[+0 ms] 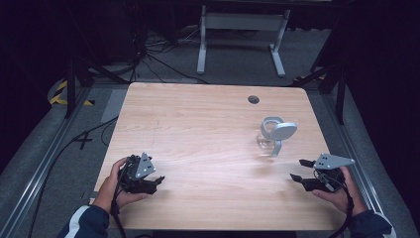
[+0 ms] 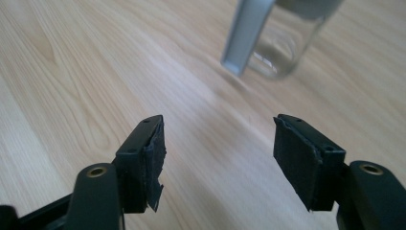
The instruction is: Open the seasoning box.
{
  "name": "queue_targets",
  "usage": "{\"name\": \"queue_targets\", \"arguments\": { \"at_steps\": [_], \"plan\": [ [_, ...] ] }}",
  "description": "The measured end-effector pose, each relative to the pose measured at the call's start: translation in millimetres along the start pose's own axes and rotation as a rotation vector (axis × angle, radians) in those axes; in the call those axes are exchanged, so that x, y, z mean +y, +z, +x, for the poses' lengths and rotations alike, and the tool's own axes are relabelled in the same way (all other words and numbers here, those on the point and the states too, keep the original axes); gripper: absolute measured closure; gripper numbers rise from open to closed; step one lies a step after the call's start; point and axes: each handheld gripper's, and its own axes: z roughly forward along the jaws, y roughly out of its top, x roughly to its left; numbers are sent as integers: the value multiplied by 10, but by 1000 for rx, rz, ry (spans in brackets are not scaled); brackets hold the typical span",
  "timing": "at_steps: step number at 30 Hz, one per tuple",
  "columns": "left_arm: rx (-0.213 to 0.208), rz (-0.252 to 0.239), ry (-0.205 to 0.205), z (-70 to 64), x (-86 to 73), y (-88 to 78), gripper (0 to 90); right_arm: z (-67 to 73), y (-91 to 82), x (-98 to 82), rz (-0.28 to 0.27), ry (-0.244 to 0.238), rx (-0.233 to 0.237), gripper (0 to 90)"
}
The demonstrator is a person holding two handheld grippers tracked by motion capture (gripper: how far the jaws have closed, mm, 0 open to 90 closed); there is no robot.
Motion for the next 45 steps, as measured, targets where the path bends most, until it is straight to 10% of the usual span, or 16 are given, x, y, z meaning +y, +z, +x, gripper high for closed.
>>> {"name": "queue_targets", "arguments": {
  "at_steps": [9, 15, 45],
  "plan": [
    [-58, 33, -60, 31, -332, 61, 176, -128, -60, -498, 12, 112, -38, 322],
    [-126, -35, -169, 64, -490, 118, 156, -111, -45, -693, 1, 169, -12, 294],
    [-95, -17, -200, 31, -491, 101, 140, -102, -61, -712, 3, 177, -34, 269]
  ]
}}
